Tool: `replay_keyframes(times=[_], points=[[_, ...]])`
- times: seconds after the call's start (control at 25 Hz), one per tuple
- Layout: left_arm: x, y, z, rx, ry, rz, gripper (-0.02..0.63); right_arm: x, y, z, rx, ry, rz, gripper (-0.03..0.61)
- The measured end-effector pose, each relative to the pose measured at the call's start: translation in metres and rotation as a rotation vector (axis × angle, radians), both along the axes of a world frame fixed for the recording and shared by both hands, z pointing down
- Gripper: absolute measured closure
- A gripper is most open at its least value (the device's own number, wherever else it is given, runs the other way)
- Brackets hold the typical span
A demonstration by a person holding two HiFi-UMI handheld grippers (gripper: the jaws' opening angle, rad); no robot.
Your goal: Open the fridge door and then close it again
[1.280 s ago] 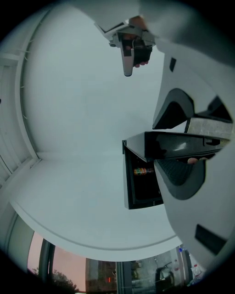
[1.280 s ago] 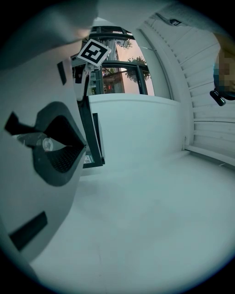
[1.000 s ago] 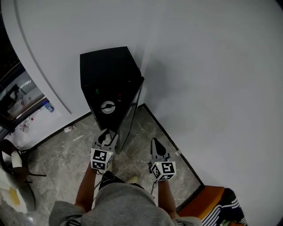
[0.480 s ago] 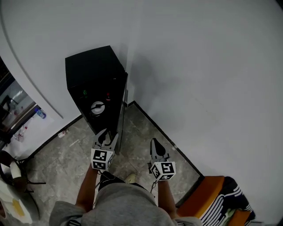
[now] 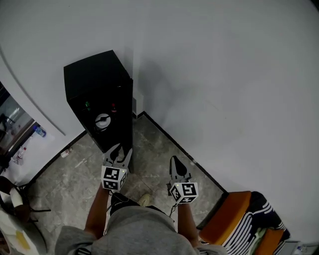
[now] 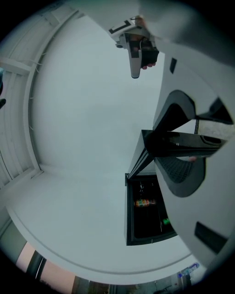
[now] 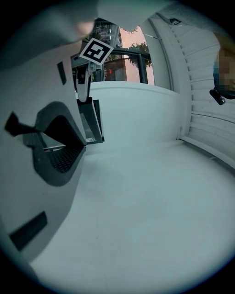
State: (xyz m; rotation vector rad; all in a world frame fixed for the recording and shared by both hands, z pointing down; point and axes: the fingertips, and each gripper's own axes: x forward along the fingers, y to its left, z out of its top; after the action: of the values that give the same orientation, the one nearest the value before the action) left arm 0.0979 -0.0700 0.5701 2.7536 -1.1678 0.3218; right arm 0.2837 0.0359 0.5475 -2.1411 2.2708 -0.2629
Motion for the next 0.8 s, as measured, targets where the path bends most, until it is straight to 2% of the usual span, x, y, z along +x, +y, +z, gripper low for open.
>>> replay_keyframes(times=[0.8], points=[[0.07, 0.006, 0.002, -0.004, 0.017, 0.138, 0.451, 0.046, 0.039, 0.003, -0.012, 0.012, 0.139, 0.554]])
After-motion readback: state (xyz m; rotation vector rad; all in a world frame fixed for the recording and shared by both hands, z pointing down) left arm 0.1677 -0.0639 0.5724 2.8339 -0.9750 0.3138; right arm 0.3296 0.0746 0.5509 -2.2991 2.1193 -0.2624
